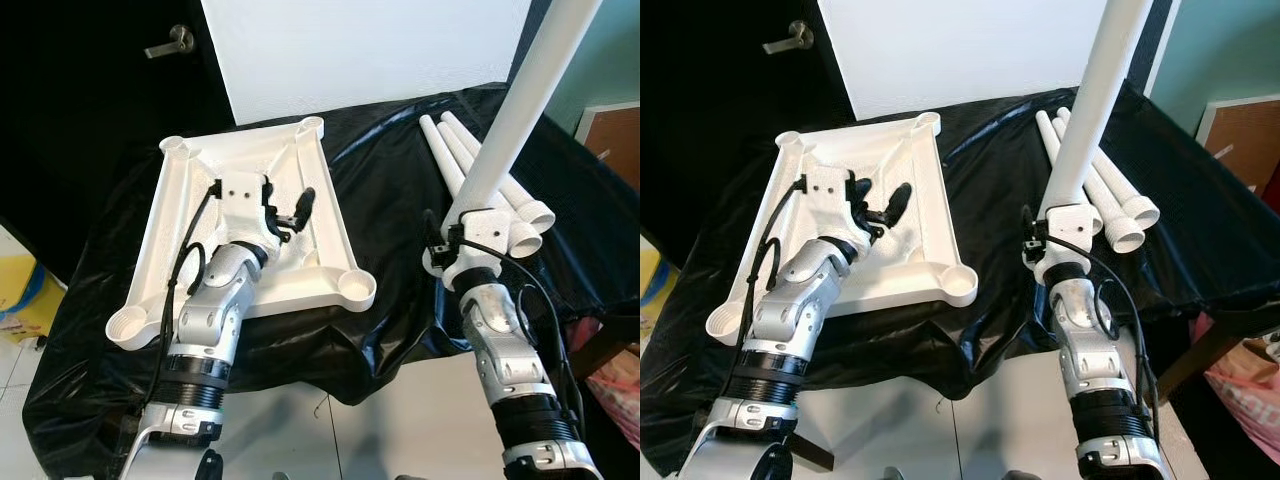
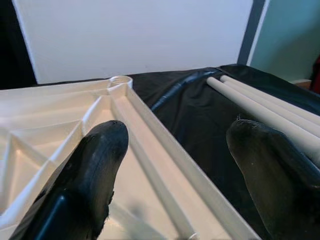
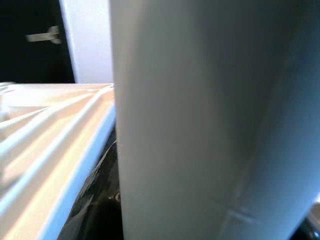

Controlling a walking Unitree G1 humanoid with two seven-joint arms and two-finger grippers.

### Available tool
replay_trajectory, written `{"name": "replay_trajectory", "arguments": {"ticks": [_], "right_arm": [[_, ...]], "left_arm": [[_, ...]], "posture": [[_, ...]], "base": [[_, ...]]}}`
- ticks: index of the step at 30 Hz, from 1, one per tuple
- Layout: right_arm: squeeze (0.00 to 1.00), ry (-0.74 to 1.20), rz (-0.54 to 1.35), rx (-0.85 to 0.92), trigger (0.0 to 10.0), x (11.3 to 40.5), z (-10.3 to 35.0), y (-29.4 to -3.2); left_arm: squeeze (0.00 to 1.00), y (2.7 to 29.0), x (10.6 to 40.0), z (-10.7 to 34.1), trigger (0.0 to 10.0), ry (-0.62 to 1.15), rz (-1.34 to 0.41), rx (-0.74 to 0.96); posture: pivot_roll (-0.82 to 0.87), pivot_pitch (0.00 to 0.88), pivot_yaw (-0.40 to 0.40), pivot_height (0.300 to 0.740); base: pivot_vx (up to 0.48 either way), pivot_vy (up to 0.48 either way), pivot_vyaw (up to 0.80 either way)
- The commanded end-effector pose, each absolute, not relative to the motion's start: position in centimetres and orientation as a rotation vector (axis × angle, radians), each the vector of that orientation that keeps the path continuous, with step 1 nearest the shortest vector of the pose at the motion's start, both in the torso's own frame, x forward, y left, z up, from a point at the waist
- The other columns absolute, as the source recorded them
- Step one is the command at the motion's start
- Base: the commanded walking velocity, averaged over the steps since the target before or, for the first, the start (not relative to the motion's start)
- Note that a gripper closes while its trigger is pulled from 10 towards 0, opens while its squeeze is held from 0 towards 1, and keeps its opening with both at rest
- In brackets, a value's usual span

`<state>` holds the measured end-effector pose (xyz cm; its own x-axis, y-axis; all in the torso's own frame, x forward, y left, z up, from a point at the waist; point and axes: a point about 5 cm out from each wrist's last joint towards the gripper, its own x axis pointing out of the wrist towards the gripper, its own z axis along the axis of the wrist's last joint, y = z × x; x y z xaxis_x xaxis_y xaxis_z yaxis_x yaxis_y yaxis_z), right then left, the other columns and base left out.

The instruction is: Building children table

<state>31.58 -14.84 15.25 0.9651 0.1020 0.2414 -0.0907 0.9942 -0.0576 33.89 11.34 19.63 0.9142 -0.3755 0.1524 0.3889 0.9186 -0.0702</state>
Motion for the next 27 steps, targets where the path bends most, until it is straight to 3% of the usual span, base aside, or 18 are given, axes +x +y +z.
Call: {"name": "replay_trajectory", "arguments": {"ticks": [1,22,27], "right_arm": [[0.0,-0.261,0.099,-0.047,10.0,31.66,15.6,-14.7],[0.0,-0.262,0.081,-0.045,10.0,31.79,15.63,-14.9],[0.0,-0.265,0.078,-0.043,10.0,31.83,15.69,-14.9]], "left_arm": [[0.0,11.55,33.98,19.6,10.0,-0.127,-0.394,-0.1],[0.0,12.02,34.2,19.81,10.0,-0.119,-0.396,-0.112],[0.0,11.99,34.27,19.85,10.0,-0.115,-0.398,-0.114]], "posture": [[-0.11,0.0,0.057,0.74],[-0.11,0.0,0.063,0.74],[-0.11,0.0,0.067,0.74]], "base": [[0.0,0.0,0.0],[0.0,0.0,0.0],[0.0,0.361,0.0]]}}
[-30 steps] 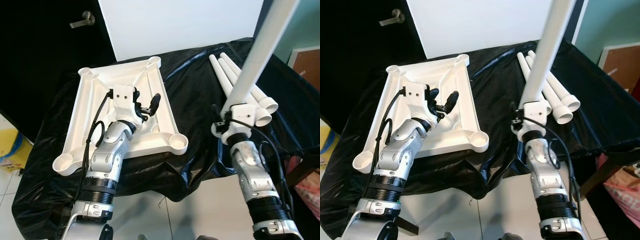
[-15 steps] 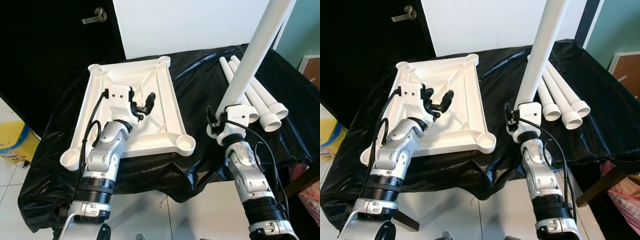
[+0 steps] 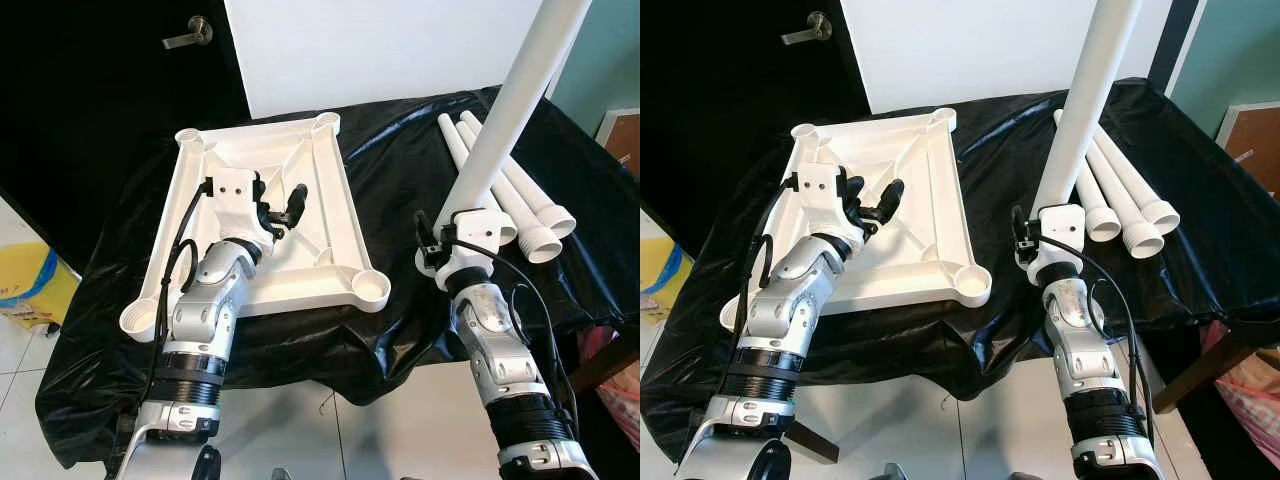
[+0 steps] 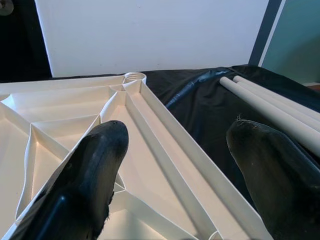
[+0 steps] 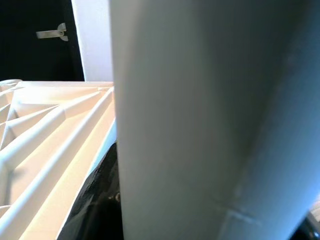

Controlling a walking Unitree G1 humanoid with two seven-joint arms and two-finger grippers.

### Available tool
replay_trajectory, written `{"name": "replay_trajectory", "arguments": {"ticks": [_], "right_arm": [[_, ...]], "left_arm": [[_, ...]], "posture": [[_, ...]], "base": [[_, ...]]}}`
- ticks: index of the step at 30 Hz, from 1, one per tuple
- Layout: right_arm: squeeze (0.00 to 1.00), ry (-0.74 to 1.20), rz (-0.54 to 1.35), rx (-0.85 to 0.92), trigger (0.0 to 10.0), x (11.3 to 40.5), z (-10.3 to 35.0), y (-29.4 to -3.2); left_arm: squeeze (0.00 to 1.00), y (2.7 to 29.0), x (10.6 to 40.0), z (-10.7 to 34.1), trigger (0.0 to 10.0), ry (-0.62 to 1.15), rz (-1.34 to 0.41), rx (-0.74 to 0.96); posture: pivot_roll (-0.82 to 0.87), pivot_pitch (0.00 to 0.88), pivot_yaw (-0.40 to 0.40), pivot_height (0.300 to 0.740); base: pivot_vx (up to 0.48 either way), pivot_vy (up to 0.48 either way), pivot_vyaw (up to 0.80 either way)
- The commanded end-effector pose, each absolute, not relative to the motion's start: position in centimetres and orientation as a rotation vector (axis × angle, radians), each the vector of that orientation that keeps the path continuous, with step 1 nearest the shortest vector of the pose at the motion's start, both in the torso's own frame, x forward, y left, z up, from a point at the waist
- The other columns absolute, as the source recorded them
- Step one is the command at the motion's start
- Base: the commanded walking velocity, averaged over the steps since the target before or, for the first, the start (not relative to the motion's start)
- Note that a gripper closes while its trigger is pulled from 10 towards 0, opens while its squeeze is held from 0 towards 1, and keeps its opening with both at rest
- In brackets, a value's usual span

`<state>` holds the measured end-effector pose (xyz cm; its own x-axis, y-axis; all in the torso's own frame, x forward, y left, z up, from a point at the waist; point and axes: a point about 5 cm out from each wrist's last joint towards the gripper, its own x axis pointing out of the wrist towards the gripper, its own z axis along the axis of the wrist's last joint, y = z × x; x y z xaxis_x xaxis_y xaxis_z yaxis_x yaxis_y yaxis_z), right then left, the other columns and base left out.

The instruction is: Building children table

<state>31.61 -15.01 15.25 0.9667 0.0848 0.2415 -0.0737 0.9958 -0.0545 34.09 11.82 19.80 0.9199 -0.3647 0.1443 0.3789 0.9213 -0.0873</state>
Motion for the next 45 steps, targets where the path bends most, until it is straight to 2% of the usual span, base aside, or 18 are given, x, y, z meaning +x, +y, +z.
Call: {"name": "replay_trajectory", "arguments": {"ticks": [1,7,26,30,34,36,43,45], "right_arm": [[0.0,-0.266,0.077,-0.043,10.0,31.8,15.7,-14.9],[0.0,-0.266,0.075,-0.043,10.0,31.8,15.7,-14.9],[0.0,-0.269,0.065,-0.048,10.0,31.8,15.7,-15.0],[0.0,-0.259,0.041,-0.055,10.0,31.8,15.7,-15.3],[0.0,-0.254,0.051,-0.04,10.0,31.7,15.7,-15.1],[0.0,-0.246,0.062,-0.031,10.0,31.7,15.7,-14.9],[0.0,-0.245,0.113,-0.065,10.0,31.6,15.5,-14.3],[0.0,-0.233,0.191,-0.085,10.0,31.6,15.0,-13.5]], "left_arm": [[0.0,12.0,34.3,19.9,10.0,-0.114,-0.399,-0.114],[0.0,11.9,34.3,19.9,10.0,-0.114,-0.403,-0.115],[0.0,11.2,34.1,20.0,10.0,-0.119,-0.445,-0.082],[0.0,9.9,33.2,19.1,10.0,-0.068,-0.614,0.027],[0.0,9.5,32.6,18.2,10.0,-0.023,-0.706,0.077],[0.0,9.2,31.9,17.1,10.0,0.01,-0.794,0.167],[0.0,8.8,30.7,15.6,10.0,0.064,-0.91,0.27],[0.0,8.3,30.0,15.1,10.0,0.086,-0.964,0.28]], "posture": [[-0.11,0.0,0.066,0.74],[-0.11,0.0,0.066,0.74],[-0.12,0.0,0.072,0.74],[-0.12,0.0,0.074,0.74],[-0.12,0.0,0.073,0.74],[-0.12,0.0,0.071,0.74],[-0.13,0.0,0.069,0.74],[-0.13,0.0,0.064,0.74]], "base": [[0.0,0.371,0.0],[0.0,0.364,0.0],[0.0,0.0,0.0],[0.0,0.0,0.0],[0.0,0.0,0.0],[0.0,0.0,0.0],[0.0,0.0,0.0],[0.0,0.0,0.0]]}}
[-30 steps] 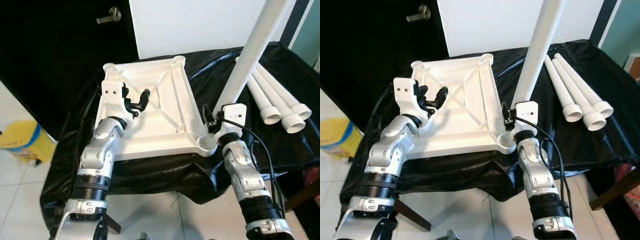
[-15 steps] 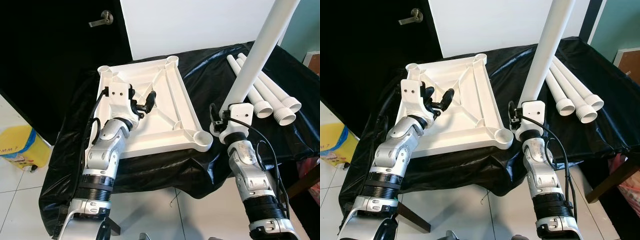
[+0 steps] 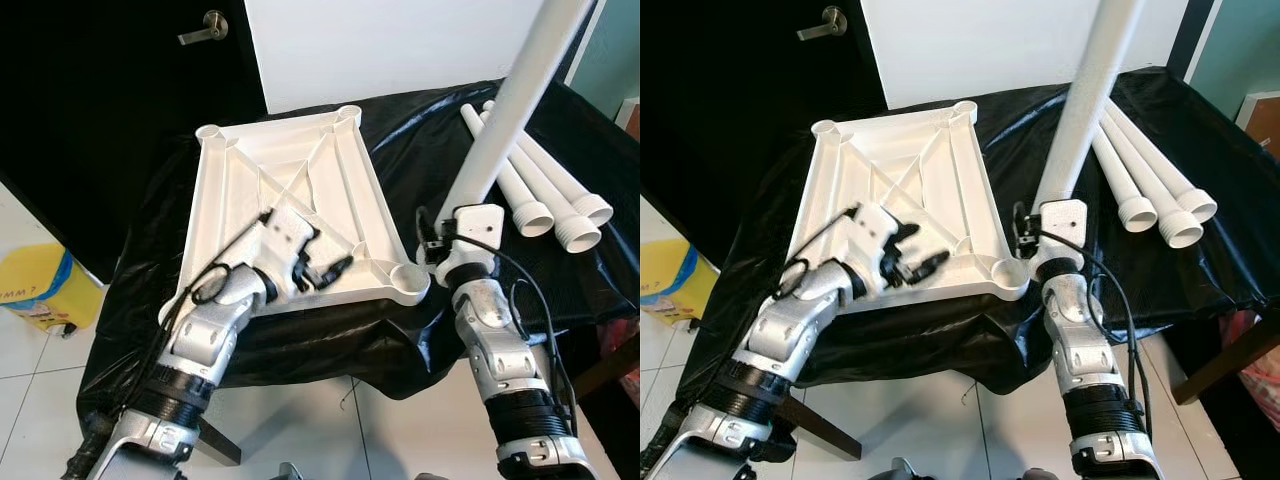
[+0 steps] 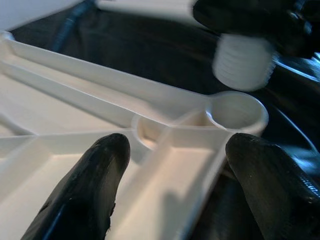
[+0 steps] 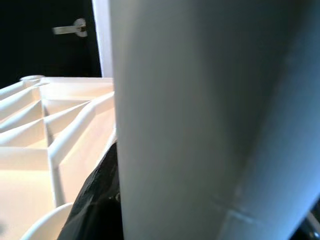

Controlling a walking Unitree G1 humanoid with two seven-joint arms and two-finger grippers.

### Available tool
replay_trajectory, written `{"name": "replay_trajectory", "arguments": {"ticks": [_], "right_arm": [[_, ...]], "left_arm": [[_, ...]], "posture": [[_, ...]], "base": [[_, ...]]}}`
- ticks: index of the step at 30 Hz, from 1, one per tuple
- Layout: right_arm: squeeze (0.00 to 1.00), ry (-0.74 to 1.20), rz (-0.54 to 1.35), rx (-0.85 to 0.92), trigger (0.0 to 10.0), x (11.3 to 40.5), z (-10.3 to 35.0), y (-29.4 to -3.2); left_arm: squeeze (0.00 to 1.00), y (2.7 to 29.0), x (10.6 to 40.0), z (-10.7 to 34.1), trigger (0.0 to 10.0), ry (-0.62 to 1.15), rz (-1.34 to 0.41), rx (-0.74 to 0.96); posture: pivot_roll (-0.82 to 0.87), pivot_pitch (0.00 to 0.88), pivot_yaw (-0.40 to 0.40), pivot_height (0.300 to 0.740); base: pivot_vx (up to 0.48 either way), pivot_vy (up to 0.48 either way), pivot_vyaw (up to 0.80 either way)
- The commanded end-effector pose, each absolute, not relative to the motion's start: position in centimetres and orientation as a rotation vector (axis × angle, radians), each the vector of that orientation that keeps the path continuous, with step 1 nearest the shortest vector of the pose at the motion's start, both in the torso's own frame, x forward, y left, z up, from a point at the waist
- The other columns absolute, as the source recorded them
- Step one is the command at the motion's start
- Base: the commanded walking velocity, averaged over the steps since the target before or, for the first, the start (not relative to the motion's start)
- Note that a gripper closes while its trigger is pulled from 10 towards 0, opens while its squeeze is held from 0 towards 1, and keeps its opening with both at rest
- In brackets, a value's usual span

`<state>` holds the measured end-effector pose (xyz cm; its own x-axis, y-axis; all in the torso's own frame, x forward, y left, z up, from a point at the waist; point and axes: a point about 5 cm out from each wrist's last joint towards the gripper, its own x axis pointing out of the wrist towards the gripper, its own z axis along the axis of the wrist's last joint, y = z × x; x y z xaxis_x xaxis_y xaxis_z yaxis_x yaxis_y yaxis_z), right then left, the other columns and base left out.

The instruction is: Building children table

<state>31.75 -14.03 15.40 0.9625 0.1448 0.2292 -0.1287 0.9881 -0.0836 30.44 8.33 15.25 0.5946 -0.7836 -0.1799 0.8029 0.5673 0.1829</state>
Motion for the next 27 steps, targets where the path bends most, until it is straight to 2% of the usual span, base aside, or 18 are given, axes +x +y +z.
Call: {"name": "replay_trajectory", "arguments": {"ticks": [1,8,13,27], "right_arm": [[0.0,-0.233,0.191,-0.085,10.0,31.6,15.0,-13.5],[0.0,-0.195,0.291,-0.077,10.0,31.5,13.9,-12.5],[0.0,-0.097,0.356,-0.026,10.0,31.0,11.5,-11.9],[0.0,-0.041,0.306,-0.041,10.0,31.8,10.2,-12.8]], "left_arm": [[0.0,8.3,30.0,15.1,10.0,0.086,-0.964,0.28],[0.0,7.8,29.2,14.8,10.0,0.097,-0.995,0.281],[0.0,7.5,29.0,14.6,10.0,0.101,-0.987,0.285],[0.0,7.4,29.4,15.2,10.0,0.081,-0.924,0.281]], "posture": [[-0.13,0.0,0.064,0.74],[-0.12,0.0,0.059,0.74],[-0.11,0.0,0.049,0.74],[-0.11,0.0,0.05,0.74]], "base": [[0.0,0.0,0.0],[0.0,0.0,0.0],[0.0,0.0,0.0],[0.0,0.0,0.0]]}}
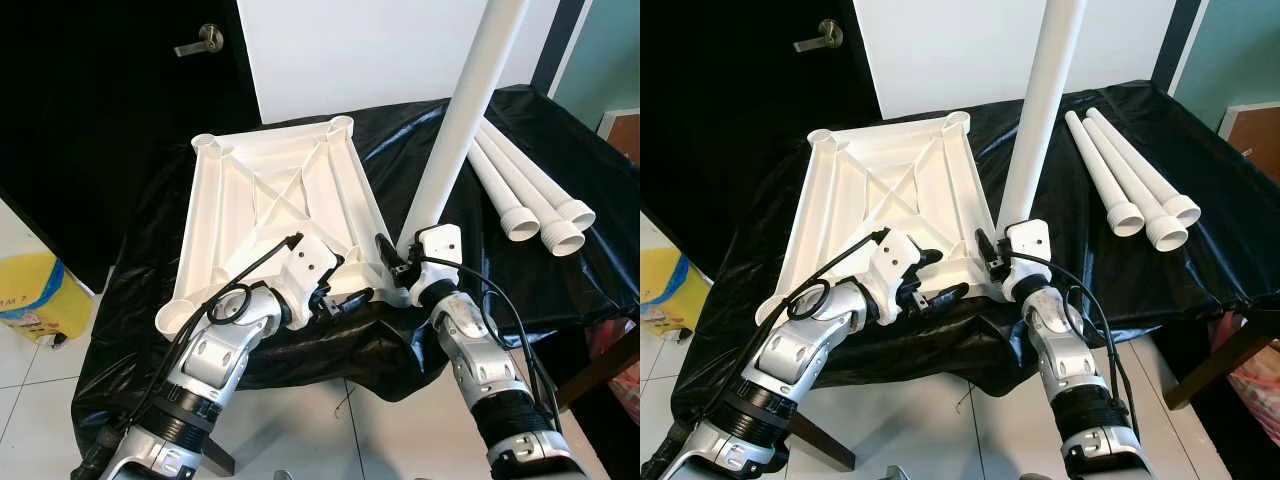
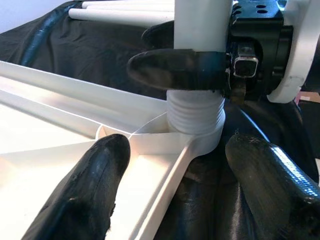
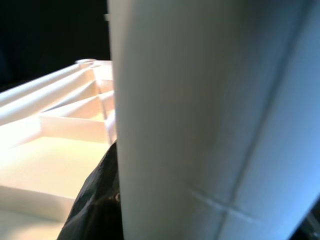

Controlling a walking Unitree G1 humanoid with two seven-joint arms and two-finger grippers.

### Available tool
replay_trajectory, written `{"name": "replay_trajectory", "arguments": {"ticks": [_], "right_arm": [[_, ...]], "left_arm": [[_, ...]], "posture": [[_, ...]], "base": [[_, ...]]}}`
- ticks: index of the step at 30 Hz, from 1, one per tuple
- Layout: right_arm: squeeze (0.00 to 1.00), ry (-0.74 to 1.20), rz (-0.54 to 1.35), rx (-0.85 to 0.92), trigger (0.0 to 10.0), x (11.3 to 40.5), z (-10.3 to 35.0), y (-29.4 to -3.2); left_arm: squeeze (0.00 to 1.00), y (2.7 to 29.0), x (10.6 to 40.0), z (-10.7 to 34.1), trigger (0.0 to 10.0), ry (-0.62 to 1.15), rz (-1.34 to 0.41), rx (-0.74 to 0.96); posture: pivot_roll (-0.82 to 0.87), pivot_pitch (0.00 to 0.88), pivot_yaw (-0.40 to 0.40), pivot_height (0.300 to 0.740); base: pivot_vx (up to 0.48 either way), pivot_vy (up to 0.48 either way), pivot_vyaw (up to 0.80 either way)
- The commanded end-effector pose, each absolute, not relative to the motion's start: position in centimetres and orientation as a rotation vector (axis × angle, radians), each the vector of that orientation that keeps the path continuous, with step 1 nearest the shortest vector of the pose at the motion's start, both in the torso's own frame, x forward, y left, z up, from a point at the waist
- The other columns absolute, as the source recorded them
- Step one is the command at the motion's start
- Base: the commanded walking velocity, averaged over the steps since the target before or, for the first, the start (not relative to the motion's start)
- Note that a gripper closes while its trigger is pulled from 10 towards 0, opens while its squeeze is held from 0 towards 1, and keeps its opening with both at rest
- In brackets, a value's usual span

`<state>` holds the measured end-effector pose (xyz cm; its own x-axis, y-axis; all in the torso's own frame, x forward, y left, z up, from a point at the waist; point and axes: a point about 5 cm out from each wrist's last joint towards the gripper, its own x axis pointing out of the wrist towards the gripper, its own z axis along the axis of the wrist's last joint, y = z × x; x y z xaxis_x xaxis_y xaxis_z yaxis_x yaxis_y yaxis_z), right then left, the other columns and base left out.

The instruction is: Building children table

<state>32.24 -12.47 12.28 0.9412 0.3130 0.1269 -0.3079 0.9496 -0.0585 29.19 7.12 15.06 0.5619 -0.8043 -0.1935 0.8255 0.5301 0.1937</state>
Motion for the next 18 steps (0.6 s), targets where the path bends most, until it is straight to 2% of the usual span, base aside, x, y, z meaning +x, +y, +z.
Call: {"name": "replay_trajectory", "arguments": {"ticks": [1,10,18], "right_arm": [[0.0,-0.033,0.3,-0.035,10.0,31.8,10.0,-13.0],[0.0,-0.024,0.3,-0.023,10.0,32.1,9.6,-13.0],[0.0,-0.112,0.421,-0.27,10.0,30.7,8.8,-12.5]], "left_arm": [[0.0,7.4,29.4,15.3,10.0,0.079,-0.917,0.289],[0.0,7.5,29.6,15.6,10.0,0.057,-0.891,0.311],[0.0,7.7,29.7,15.7,10.0,0.049,-0.883,0.311]], "posture": [[-0.11,0.0,0.053,0.74],[-0.11,0.0,0.058,0.74],[-0.11,0.0,0.06,0.74]], "base": [[0.0,0.0,0.0],[0.0,0.0,0.0],[0.0,0.0,0.0]]}}
